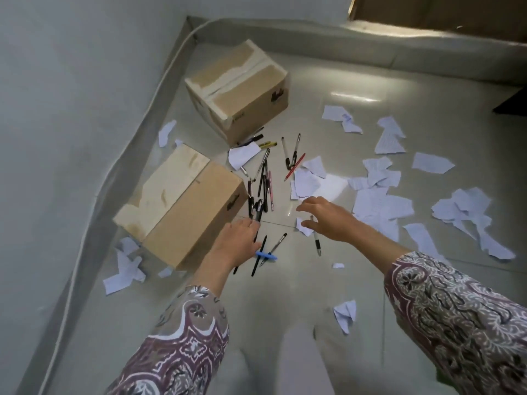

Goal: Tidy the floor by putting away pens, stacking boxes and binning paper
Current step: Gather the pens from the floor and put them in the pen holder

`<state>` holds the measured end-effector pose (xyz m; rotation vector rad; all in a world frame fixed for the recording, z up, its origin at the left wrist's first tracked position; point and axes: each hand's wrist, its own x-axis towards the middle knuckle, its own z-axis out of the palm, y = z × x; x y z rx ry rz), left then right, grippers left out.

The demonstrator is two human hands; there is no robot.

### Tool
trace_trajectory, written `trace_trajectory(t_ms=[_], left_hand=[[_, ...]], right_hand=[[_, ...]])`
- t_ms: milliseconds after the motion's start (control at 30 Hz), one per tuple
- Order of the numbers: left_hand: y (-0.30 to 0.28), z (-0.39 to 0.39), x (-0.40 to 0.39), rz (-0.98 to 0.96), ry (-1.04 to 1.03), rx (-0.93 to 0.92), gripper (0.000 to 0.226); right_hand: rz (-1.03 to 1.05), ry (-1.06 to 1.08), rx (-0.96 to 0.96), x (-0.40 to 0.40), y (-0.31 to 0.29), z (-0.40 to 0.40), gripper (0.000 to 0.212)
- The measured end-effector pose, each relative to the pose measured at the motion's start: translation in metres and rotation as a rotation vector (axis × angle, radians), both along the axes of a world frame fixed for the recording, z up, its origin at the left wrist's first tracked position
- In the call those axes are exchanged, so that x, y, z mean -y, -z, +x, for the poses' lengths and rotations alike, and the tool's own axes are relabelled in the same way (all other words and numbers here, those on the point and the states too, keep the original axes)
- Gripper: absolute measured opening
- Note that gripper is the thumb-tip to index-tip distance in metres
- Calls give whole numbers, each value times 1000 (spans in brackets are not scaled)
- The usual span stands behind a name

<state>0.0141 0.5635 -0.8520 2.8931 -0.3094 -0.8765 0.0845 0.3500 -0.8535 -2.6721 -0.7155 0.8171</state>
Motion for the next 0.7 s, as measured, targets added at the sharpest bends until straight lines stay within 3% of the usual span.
trace_trajectory(t_ms=[300, 567, 700], left_hand=[[167, 17, -14, 16, 167, 99, 36], [254, 12, -9, -35, 283, 46, 30], [279, 4, -3, -27, 304, 126, 24]], right_hand=[[-35, -82, 54, 10, 151, 24, 41], [14, -132, 91, 26, 219, 23, 33], [27, -90, 73, 38, 234, 14, 30]])
